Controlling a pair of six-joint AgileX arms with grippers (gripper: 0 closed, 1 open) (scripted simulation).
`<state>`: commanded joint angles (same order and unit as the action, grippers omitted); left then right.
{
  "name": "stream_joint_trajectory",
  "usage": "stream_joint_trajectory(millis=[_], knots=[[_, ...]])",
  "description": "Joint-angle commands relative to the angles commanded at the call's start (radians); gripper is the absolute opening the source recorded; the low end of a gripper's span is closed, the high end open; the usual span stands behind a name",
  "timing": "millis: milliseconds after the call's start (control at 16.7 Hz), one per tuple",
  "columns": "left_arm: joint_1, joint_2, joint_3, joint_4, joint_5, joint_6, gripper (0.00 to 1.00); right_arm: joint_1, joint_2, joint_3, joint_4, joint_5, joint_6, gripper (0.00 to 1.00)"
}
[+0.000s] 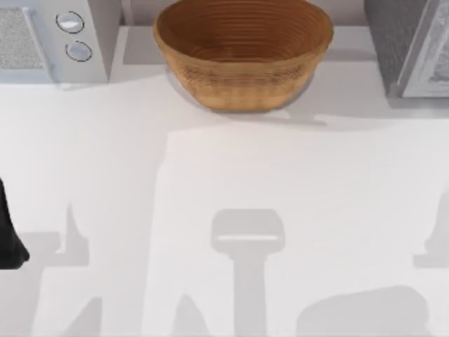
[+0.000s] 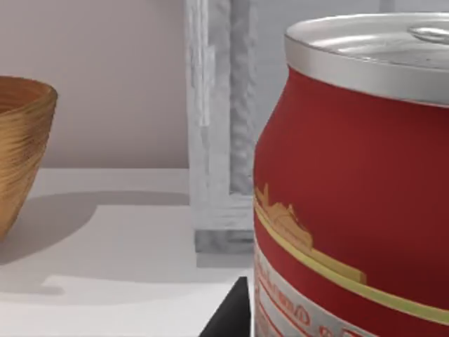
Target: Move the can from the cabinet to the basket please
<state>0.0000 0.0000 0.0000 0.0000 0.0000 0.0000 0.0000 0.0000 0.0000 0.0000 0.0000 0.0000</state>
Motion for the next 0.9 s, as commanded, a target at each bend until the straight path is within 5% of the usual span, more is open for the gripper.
stream_joint_trajectory(millis=[420, 900], knots=[[0.000, 0.000, 0.000, 0.000, 0.000, 0.000, 1.00, 0.043, 0.111, 0.093, 0.036, 0.040, 0.004, 0.00], [0.000, 0.000, 0.000, 0.000, 0.000, 0.000, 1.00, 0.243, 0.782, 0.619, 0.206, 0.251, 0.007, 0.00]])
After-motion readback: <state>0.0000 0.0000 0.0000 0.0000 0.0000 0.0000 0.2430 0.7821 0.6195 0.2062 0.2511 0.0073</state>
